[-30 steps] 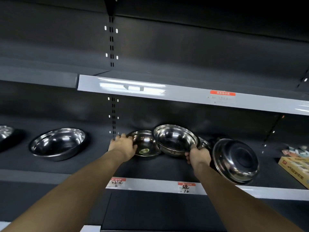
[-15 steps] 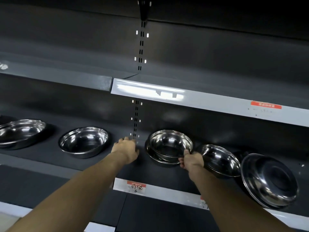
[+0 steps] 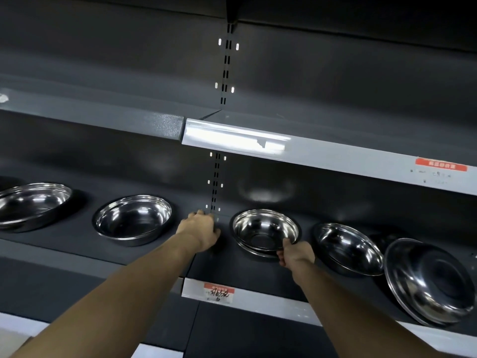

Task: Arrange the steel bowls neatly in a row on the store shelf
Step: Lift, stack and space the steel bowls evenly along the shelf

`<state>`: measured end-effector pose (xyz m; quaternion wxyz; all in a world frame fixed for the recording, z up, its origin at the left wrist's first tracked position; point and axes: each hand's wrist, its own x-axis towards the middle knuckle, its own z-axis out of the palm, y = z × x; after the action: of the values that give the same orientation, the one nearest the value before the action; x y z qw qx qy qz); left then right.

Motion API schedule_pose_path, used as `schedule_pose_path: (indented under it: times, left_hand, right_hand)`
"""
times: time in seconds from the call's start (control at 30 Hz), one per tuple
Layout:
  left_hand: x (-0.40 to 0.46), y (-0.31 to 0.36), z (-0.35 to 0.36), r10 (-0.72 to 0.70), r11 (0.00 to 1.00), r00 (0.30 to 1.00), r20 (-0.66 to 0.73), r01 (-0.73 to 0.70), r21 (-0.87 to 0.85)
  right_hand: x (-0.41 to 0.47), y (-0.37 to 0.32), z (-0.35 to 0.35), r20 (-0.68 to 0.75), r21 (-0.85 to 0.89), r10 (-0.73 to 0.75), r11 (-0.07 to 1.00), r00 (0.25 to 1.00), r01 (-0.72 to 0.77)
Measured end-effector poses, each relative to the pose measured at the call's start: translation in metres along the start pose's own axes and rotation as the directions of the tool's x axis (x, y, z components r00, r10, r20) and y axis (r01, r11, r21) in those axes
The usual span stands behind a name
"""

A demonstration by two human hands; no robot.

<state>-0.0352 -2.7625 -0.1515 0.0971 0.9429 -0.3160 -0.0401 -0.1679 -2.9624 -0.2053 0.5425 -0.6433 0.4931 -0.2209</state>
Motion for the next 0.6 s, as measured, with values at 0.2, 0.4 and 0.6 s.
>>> schedule_pose_path:
  times: [0.2, 0.4, 0.6]
  left_hand:
    - [0.004, 0.016, -0.002, 0.073, 0.997, 0.997, -0.006, -0.073, 0.016]
    - [0.008, 0.035, 0.003, 0.164, 0.986, 0.987, 0.007, -0.164, 0.027]
    - [0.008, 0.074, 0.020, 0.282, 0.959, 0.959, 0.032, -0.283, 0.025]
  right_hand:
    - [-0.009, -0.001, -0.005, 0.000, -0.180, -0.029, 0.983, 1.000, 0.028]
    - [-0.021, -0.001, -0.020, -0.041, -0.219, -0.081, 0.973, 0.996, 0.070]
    - [-0.028, 0.010, -0.063, -0.097, -0.174, -0.074, 0.983, 0.992, 0.057]
